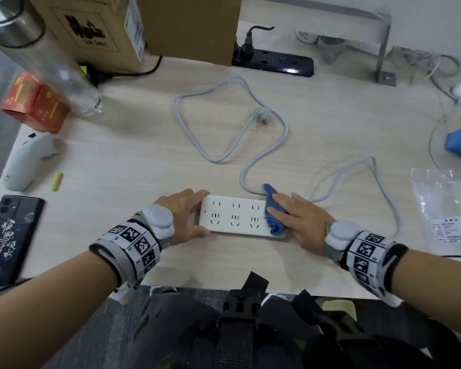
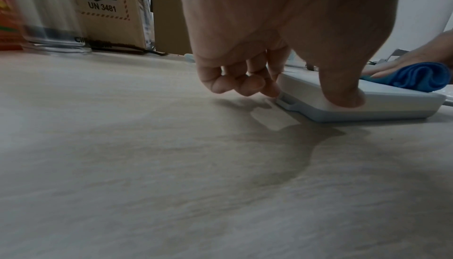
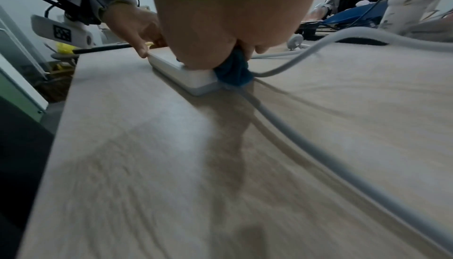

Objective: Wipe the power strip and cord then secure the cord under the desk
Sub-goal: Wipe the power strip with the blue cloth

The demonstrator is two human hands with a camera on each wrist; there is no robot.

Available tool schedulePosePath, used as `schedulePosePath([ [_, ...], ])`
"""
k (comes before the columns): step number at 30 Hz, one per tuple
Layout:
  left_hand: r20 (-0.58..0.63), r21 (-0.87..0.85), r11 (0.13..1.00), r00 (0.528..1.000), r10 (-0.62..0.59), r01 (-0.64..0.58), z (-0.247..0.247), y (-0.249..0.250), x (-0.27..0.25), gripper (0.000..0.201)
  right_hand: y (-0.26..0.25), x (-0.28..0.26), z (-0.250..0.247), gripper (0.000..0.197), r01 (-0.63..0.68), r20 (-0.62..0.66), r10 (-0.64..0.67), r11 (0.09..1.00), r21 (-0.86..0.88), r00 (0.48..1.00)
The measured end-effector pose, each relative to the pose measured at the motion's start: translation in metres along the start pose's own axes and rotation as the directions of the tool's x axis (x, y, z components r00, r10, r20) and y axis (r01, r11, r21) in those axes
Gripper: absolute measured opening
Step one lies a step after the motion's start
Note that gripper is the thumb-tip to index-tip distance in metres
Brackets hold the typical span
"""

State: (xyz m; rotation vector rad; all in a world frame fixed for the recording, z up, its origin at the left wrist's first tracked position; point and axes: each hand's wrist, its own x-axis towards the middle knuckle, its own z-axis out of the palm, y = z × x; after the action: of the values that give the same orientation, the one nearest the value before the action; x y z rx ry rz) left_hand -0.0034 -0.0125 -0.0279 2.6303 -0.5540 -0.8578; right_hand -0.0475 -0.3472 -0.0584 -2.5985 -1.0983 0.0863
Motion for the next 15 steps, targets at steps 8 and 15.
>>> schedulePosePath([
  [8,-0.057,-0.023,1.000,0.998,-0.009,0.008,0.006,0.001,-0.001,0.063,-0.072,0.075,0.039,0.067,0.094,0.074,-0.103,0.989,0.113,0.992],
  [15,-0.047,-0.008,1.000,0.999,-0.014,0.014,0.005,0.002,0.000,0.064,-0.069,0.062,0.024,0.066,0.076,0.075,-0.085,0.990,0.116,0.994],
])
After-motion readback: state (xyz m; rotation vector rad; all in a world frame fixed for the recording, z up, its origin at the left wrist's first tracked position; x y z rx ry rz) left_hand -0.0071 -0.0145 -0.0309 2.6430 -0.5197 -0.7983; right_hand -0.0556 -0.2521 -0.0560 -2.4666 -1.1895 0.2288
